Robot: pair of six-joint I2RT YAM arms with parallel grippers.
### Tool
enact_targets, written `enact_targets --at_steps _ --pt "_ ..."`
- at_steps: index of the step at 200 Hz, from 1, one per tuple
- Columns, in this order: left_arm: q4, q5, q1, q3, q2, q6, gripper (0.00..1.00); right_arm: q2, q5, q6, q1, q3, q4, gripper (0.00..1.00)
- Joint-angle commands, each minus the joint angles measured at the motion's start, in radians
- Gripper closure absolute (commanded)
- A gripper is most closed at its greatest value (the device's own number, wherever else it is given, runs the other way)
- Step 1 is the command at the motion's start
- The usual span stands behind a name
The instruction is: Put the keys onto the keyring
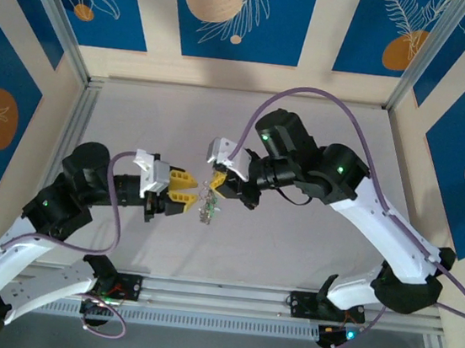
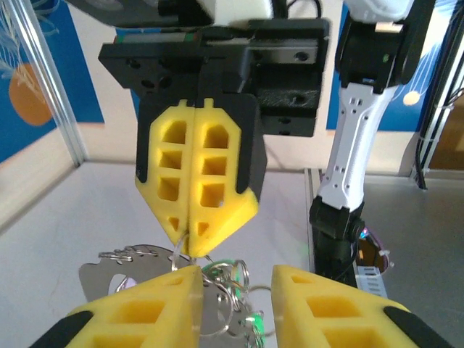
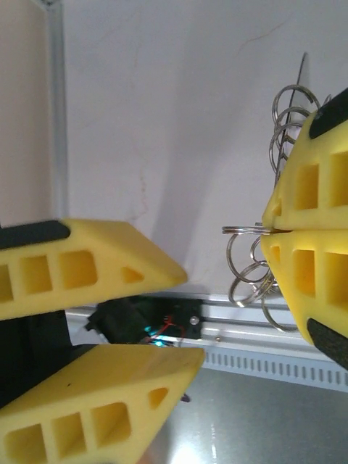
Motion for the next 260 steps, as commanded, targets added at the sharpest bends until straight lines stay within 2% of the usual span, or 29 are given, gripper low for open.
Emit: enact_targets --at_steps 1,109,127,168,189,196,224,246,260 --pt "-0.042 -0.002 -0.004 0.031 0.016 0.034 0.70 0.028 0.032 -0.053 0.026 0.069 -0.111 1.00" --pt "-0.025 0.029 -0.005 0.024 0.064 0.036 0.75 0.022 -0.076 -0.093 0.047 0.086 -0.095 1.00" --pt "-0.020 0.041 -0.005 0.025 0.067 0.033 0.83 0.007 -0.102 -0.096 0.048 0.075 -0.077 1.00" --pt "-0.013 0.033 -0.006 0.014 0.075 0.034 0.87 -0.024 -0.109 -0.094 0.047 0.050 -0.041 1.00" --pt "-0.007 0.038 -0.005 0.011 0.079 0.033 0.94 -0.036 -0.113 -0.099 0.051 0.037 -0.024 1.00" --pt "0.001 0.041 -0.005 0.007 0.077 0.029 1.00 -0.038 -0.115 -0.098 0.050 0.032 -0.019 1.00" --pt "0.039 0.058 -0.004 -0.007 0.055 0.019 1.00 -0.042 -0.128 -0.096 0.051 0.012 -0.004 1.00" --pt "0.070 0.068 -0.006 -0.022 0.038 0.008 1.00 -0.048 -0.136 -0.051 0.040 -0.018 0.024 0.79" --pt "0.098 0.066 -0.005 -0.042 0.019 0.000 1.00 -0.069 -0.147 -0.004 0.019 -0.063 0.059 0.71"
